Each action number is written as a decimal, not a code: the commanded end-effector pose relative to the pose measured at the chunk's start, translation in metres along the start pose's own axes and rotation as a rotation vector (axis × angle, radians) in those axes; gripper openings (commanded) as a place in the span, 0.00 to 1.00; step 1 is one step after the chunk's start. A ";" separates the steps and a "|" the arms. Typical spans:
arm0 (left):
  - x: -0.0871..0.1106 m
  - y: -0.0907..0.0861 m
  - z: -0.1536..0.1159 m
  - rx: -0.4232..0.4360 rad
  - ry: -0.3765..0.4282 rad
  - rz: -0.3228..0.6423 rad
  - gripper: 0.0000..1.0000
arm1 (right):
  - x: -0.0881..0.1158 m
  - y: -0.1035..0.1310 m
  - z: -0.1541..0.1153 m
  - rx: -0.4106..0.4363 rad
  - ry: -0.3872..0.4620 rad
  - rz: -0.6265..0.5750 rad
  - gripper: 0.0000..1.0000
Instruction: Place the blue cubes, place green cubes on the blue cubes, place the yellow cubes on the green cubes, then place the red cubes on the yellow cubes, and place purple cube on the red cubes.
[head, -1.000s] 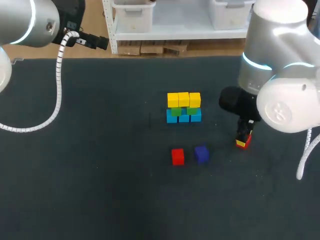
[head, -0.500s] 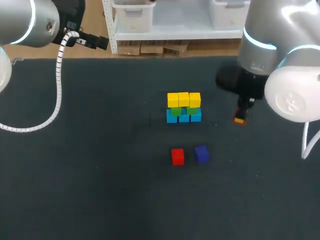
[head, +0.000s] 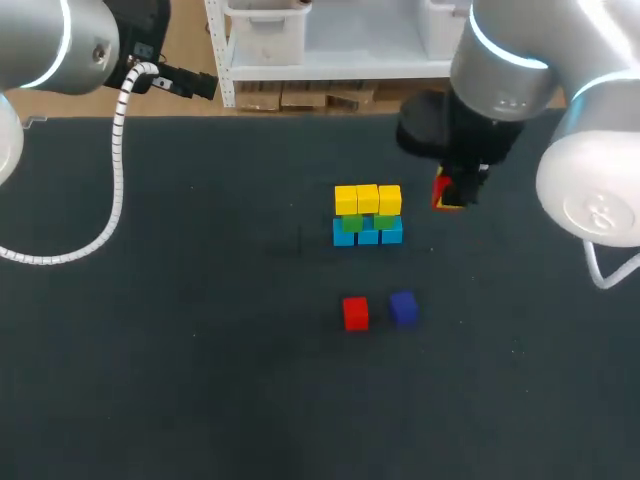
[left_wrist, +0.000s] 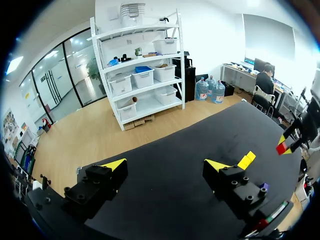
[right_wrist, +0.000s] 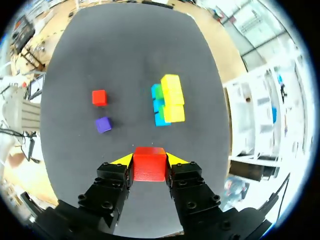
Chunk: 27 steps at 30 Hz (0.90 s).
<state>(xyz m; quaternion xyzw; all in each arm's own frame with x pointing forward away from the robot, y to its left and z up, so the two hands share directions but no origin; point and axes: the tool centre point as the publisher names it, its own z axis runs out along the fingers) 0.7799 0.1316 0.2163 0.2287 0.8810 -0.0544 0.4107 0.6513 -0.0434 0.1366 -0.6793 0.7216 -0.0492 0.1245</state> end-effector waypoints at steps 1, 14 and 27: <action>0.001 0.000 0.000 0.002 -0.003 -0.001 1.00 | -0.012 -0.003 0.002 0.014 -0.024 -0.068 0.00; 0.001 0.000 0.000 0.002 -0.003 -0.001 1.00 | -0.042 -0.027 0.024 -0.020 0.016 -0.179 0.00; 0.001 0.000 0.000 0.002 -0.003 -0.001 1.00 | -0.050 -0.047 0.047 -0.066 0.015 -0.174 0.00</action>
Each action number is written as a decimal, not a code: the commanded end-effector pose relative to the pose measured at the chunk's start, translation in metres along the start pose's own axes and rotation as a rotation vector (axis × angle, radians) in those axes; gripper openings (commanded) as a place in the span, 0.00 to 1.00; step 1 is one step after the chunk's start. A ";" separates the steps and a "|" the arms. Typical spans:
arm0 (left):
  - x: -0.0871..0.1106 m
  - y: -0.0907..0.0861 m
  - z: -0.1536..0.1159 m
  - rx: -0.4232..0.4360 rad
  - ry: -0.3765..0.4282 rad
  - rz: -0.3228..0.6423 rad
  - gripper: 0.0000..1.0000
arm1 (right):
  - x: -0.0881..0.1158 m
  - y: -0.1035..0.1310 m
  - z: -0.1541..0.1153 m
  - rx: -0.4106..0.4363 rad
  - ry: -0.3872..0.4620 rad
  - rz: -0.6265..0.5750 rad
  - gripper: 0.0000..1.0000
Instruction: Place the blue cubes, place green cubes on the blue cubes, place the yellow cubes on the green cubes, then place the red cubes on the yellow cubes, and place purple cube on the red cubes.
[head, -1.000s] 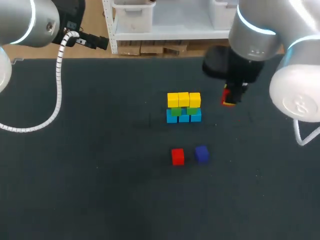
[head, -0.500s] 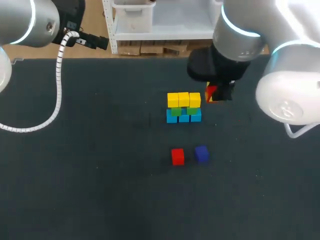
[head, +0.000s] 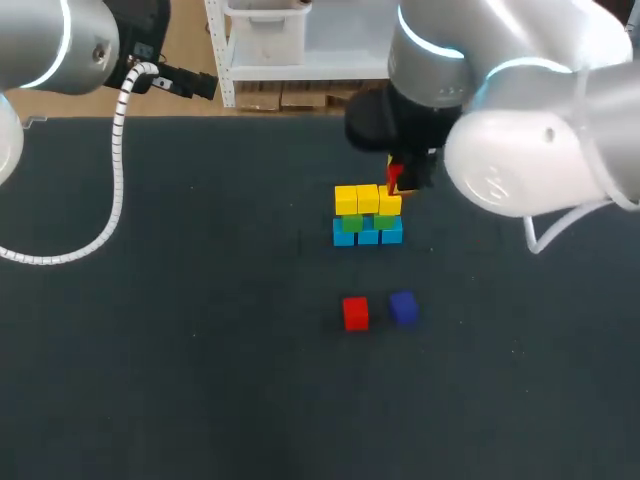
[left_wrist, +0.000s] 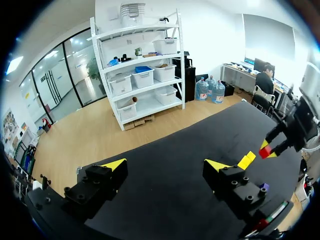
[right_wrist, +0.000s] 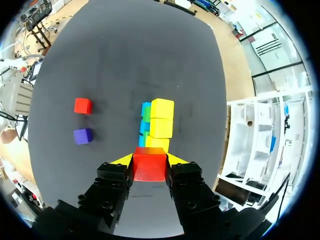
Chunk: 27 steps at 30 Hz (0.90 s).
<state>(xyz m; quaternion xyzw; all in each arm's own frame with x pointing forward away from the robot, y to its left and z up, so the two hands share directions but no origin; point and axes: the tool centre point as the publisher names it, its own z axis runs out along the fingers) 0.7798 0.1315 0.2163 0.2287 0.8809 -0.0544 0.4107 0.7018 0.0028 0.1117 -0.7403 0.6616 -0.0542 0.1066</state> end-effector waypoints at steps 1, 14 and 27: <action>0.001 0.000 0.000 0.002 -0.003 -0.001 1.00 | -0.004 -0.009 0.007 -0.040 0.002 -0.002 0.00; 0.001 0.000 0.000 0.002 -0.003 -0.001 1.00 | -0.016 -0.008 0.018 -0.050 0.013 -0.020 0.00; 0.001 0.000 0.000 0.002 -0.003 -0.001 1.00 | -0.017 -0.012 0.027 -0.055 0.033 -0.016 0.00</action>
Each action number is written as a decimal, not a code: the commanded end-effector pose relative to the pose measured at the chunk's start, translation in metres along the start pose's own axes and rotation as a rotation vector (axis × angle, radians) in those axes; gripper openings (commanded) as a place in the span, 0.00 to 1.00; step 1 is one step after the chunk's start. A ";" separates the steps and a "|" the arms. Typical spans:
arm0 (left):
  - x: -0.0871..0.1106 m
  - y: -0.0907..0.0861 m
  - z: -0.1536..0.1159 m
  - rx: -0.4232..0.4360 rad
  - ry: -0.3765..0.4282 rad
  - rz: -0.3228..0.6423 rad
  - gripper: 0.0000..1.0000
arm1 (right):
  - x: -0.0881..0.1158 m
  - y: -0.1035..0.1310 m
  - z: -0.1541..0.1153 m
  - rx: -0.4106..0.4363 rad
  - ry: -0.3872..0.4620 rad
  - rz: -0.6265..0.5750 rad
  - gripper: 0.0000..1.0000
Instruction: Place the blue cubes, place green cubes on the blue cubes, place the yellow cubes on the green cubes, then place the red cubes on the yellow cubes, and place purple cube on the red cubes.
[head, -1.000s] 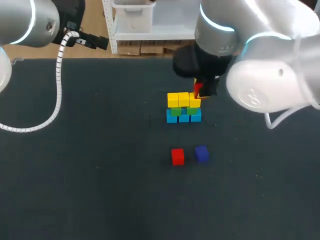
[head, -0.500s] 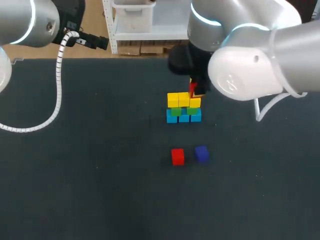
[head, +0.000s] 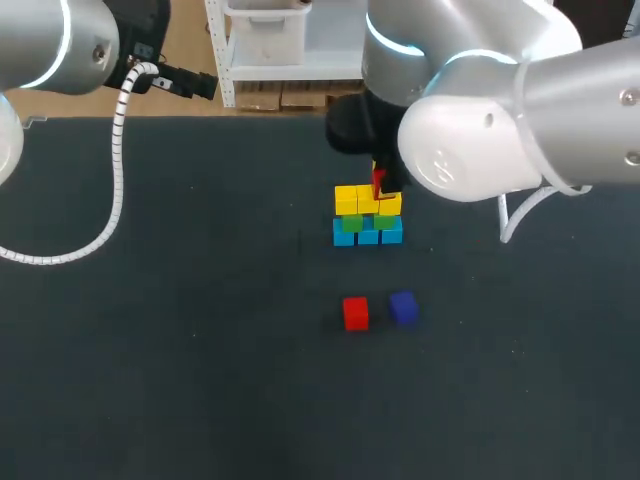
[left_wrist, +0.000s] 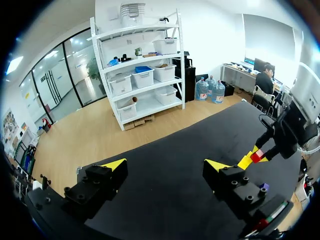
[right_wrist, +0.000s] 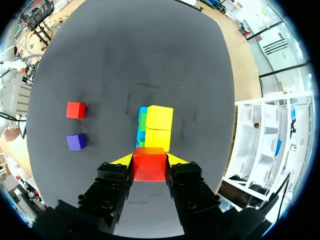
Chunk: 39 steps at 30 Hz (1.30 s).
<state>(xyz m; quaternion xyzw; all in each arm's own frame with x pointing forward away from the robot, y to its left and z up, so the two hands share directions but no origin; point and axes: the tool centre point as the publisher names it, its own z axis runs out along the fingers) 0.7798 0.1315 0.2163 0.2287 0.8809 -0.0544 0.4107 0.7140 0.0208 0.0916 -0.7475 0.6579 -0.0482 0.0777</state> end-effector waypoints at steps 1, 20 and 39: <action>0.001 0.000 0.000 0.002 -0.003 -0.001 1.00 | -0.003 -0.003 0.003 -0.002 0.006 0.001 0.00; 0.001 0.000 0.000 0.002 -0.003 -0.001 1.00 | -0.003 -0.008 0.008 0.003 0.017 0.015 0.00; 0.001 0.000 0.000 0.002 -0.003 -0.001 1.00 | -0.003 -0.011 0.013 0.004 0.016 0.030 0.00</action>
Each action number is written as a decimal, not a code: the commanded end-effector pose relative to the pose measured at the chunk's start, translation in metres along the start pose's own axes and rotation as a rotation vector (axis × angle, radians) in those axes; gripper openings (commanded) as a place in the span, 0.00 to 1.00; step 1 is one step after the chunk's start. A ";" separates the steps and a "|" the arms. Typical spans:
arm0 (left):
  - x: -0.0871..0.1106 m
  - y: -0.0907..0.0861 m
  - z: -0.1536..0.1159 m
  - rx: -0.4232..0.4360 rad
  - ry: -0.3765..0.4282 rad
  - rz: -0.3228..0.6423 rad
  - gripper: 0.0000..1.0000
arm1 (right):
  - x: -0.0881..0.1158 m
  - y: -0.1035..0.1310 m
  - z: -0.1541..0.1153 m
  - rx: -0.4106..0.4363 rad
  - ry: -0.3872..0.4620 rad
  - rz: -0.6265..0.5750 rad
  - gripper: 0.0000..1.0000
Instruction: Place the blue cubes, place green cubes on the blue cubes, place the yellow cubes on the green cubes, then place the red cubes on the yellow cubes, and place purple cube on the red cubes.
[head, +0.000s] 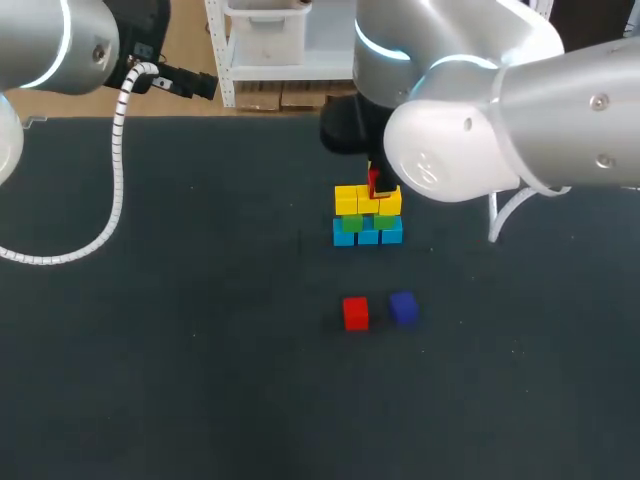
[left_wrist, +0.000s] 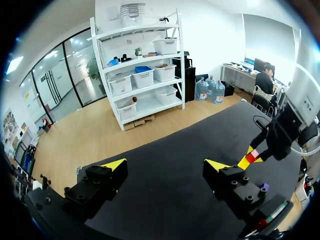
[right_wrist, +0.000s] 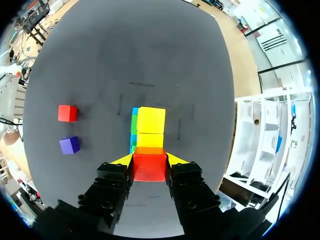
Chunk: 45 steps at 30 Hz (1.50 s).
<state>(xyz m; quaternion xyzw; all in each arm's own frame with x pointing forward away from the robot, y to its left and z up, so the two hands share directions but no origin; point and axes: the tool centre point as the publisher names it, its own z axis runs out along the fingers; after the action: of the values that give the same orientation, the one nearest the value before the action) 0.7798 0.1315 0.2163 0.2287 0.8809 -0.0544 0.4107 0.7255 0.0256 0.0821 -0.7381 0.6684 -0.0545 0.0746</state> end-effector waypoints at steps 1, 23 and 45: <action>0.001 0.000 0.000 0.002 -0.003 -0.001 1.00 | 0.000 -0.002 0.001 0.000 -0.001 0.004 0.00; 0.001 0.000 0.000 0.002 -0.003 -0.001 1.00 | 0.003 0.000 -0.002 0.010 0.001 0.016 1.00; 0.001 0.000 0.000 0.002 -0.003 -0.001 1.00 | 0.059 -0.020 -0.071 0.181 -0.131 0.265 1.00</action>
<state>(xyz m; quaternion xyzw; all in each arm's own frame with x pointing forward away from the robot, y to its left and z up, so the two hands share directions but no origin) 0.7798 0.1315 0.2163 0.2287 0.8809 -0.0544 0.4107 0.7495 -0.0155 0.1468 -0.6473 0.7437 -0.0510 0.1592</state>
